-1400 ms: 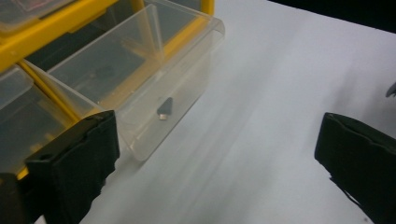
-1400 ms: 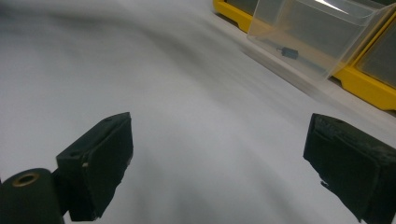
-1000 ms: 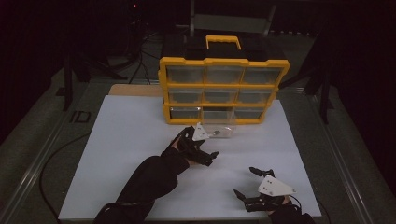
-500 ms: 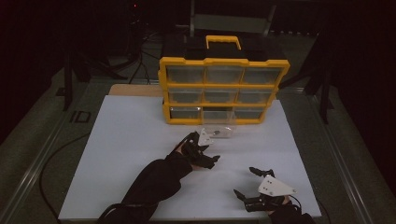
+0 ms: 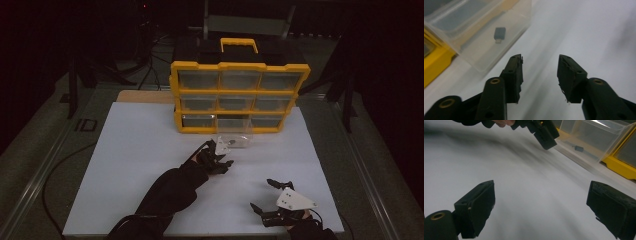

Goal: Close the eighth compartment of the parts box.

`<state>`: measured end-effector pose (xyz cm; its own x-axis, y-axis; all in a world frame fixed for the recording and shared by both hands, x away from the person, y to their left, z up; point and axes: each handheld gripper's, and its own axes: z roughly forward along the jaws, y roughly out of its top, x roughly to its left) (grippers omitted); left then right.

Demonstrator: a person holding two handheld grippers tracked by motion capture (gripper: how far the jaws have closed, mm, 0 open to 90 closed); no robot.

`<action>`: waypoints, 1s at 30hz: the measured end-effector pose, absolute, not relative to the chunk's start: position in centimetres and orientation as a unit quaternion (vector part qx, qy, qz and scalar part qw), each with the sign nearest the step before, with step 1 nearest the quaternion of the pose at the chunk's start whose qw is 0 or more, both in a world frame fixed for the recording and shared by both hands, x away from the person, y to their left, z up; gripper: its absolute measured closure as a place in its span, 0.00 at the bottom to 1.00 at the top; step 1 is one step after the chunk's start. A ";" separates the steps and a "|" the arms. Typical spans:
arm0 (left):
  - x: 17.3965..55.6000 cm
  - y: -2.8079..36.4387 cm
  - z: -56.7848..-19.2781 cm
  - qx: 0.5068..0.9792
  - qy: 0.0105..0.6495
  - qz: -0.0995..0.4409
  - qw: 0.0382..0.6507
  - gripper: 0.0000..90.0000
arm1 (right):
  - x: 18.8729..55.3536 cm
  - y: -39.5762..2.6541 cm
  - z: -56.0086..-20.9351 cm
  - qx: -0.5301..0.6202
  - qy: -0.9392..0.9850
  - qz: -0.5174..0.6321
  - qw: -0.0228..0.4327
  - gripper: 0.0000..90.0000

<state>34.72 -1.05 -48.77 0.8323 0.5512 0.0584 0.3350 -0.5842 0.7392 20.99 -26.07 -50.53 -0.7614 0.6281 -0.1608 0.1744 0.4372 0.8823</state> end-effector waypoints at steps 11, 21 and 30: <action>35.7 -2.0 -48.2 0.874 0.260 0.160 0.379 0.94 | 21.0 -26.1 -50.5 0.247 0.813 0.469 0.241 0.09; 36.7 -2.4 -48.2 0.873 0.267 0.164 0.373 0.99 | 21.0 -26.1 -50.5 0.246 0.813 0.470 0.242 0.09; 37.2 -3.3 -48.3 0.881 0.250 0.185 0.357 0.99 | 21.0 -26.1 -50.5 0.247 0.812 0.469 0.242 0.09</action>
